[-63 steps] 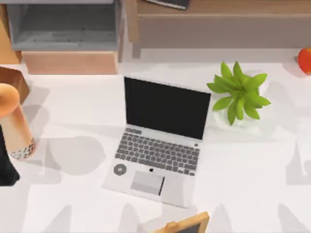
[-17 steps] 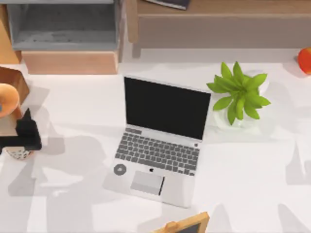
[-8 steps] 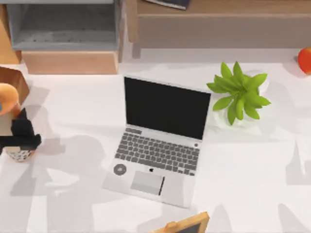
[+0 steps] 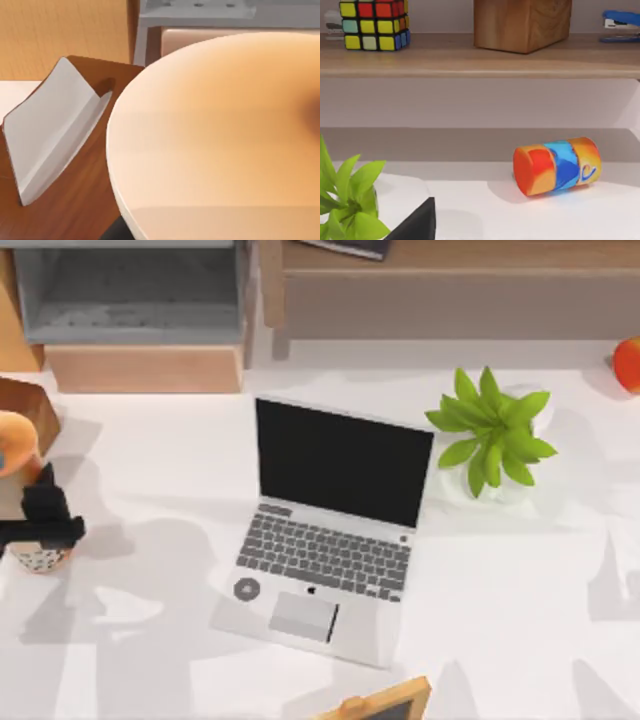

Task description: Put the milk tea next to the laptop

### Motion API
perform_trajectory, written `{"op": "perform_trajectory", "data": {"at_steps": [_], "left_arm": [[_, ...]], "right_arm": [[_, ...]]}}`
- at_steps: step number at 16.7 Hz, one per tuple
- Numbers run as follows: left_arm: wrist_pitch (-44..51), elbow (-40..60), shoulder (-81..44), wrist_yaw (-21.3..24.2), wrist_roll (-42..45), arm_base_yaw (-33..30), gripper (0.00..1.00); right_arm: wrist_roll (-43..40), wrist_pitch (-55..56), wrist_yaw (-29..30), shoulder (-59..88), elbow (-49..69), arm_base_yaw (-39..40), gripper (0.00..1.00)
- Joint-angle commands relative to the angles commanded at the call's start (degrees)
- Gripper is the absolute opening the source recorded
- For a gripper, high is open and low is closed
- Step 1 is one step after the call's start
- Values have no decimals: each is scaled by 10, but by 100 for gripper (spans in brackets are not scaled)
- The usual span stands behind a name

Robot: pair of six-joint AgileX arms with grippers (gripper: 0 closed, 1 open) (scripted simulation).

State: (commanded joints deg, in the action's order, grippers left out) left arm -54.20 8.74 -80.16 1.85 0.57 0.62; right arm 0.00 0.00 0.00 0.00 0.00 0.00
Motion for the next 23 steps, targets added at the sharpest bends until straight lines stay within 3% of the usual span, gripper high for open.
{"op": "perform_trajectory", "data": {"at_steps": [15, 19, 23], "left_arm": [[54, 13, 44, -4, 1, -4, 0], [52, 90, 22, -48, -6, -65, 0], [68, 254, -36, -123, -13, -172, 0]], "right_arm": [[0, 0, 0, 0, 0, 0, 100], [0, 0, 0, 0, 0, 0, 100], [0, 0, 0, 0, 0, 0, 100]]}}
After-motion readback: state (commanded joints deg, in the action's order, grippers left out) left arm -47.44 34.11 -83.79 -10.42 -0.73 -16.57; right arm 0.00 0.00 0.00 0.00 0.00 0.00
